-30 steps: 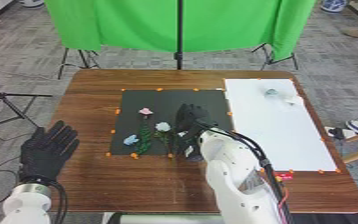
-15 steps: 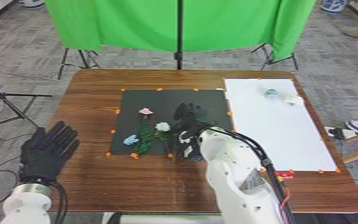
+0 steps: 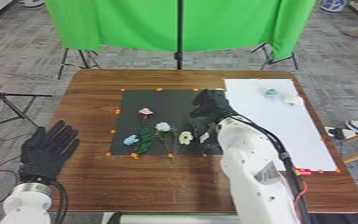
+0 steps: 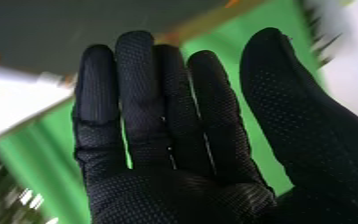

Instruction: Arrange flowers

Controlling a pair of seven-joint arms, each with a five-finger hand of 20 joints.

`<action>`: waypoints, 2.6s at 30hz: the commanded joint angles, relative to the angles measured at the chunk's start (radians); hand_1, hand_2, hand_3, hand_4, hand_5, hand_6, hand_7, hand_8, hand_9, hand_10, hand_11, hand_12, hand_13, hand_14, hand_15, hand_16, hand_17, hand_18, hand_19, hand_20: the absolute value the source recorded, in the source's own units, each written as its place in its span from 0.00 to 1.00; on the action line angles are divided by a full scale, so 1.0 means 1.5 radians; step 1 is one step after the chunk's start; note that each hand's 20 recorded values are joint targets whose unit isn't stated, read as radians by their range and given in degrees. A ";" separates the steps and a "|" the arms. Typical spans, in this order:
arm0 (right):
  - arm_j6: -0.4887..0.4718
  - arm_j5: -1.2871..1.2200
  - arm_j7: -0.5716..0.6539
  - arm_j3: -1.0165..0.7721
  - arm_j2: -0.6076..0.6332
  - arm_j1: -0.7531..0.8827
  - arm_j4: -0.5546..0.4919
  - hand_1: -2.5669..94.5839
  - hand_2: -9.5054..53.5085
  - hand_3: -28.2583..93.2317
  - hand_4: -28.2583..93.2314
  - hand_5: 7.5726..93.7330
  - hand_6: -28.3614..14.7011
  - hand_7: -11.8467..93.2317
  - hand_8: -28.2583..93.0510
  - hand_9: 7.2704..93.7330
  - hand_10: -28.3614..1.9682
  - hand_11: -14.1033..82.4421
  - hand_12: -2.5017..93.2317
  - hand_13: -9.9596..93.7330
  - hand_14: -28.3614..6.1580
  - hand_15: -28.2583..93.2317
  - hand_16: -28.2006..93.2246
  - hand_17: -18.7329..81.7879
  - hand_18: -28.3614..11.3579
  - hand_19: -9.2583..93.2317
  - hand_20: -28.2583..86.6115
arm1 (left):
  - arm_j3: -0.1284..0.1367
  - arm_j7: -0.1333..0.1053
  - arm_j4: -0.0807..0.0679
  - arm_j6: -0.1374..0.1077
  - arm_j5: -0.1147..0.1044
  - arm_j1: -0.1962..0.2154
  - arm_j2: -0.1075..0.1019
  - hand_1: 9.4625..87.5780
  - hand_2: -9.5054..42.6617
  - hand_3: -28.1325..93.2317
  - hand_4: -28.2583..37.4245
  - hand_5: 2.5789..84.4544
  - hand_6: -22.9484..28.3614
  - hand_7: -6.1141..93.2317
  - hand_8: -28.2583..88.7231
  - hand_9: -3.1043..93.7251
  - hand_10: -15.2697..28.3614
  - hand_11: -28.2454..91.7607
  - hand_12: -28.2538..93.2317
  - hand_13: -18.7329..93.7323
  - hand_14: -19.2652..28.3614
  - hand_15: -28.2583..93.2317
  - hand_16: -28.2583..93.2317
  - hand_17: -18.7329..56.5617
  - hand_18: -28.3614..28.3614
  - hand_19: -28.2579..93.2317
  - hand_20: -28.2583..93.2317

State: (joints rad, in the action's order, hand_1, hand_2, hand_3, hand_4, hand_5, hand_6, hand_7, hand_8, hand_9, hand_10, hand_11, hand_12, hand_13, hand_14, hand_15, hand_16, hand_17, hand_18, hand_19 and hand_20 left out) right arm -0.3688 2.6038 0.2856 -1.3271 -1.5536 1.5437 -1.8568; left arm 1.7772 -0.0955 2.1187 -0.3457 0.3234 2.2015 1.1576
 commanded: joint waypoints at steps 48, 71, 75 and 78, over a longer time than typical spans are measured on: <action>0.225 0.067 0.085 -0.103 0.193 -0.090 0.214 0.73 0.00 0.79 0.00 0.71 0.61 0.44 0.23 0.79 0.57 0.32 0.51 0.78 0.71 0.56 0.57 0.72 0.66 0.97 0.20 | 0.003 0.007 0.021 -0.026 0.009 0.034 0.014 0.24 0.52 0.83 0.00 0.57 0.65 0.20 0.16 0.46 0.71 0.43 0.33 0.43 0.75 0.61 0.17 0.18 0.78 0.54 0.38; 0.080 0.079 -0.147 0.082 0.104 -0.089 0.070 0.72 0.00 0.80 0.00 0.70 0.62 0.45 0.23 0.78 0.60 0.31 0.52 0.75 0.71 0.57 0.58 0.69 0.68 0.98 0.21 | -0.005 0.008 0.018 -0.023 0.007 0.023 0.011 0.24 0.51 0.83 0.00 0.56 0.65 0.20 0.17 0.46 0.70 0.43 0.34 0.44 0.74 0.61 0.18 0.18 0.78 0.54 0.38; 0.062 0.124 -0.155 0.096 0.099 -0.106 0.107 0.72 0.00 0.80 0.00 0.69 0.62 0.45 0.23 0.78 0.59 0.31 0.52 0.75 0.71 0.57 0.58 0.69 0.66 0.98 0.22 | -0.007 0.009 0.016 -0.021 0.009 0.017 0.012 0.24 0.51 0.83 0.00 0.56 0.65 0.20 0.17 0.46 0.70 0.43 0.34 0.44 0.74 0.61 0.18 0.18 0.78 0.54 0.38; 0.059 0.128 -0.145 0.094 0.103 -0.099 0.105 0.72 0.00 0.80 0.00 0.69 0.62 0.44 0.23 0.77 0.58 0.31 0.52 0.75 0.71 0.57 0.58 0.69 0.66 0.98 0.22 | -0.004 0.008 0.016 -0.026 0.009 0.016 0.009 0.24 0.51 0.83 0.00 0.56 0.65 0.20 0.17 0.46 0.70 0.43 0.34 0.44 0.74 0.61 0.18 0.18 0.78 0.54 0.38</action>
State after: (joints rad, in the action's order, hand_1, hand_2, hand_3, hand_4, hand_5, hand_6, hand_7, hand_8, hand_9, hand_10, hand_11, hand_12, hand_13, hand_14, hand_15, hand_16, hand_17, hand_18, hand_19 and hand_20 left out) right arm -0.2476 2.7686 0.0587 -1.1915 -1.3937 1.3954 -1.7203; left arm 1.7738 -0.0857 2.1516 -0.3818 0.3379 2.2258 1.1754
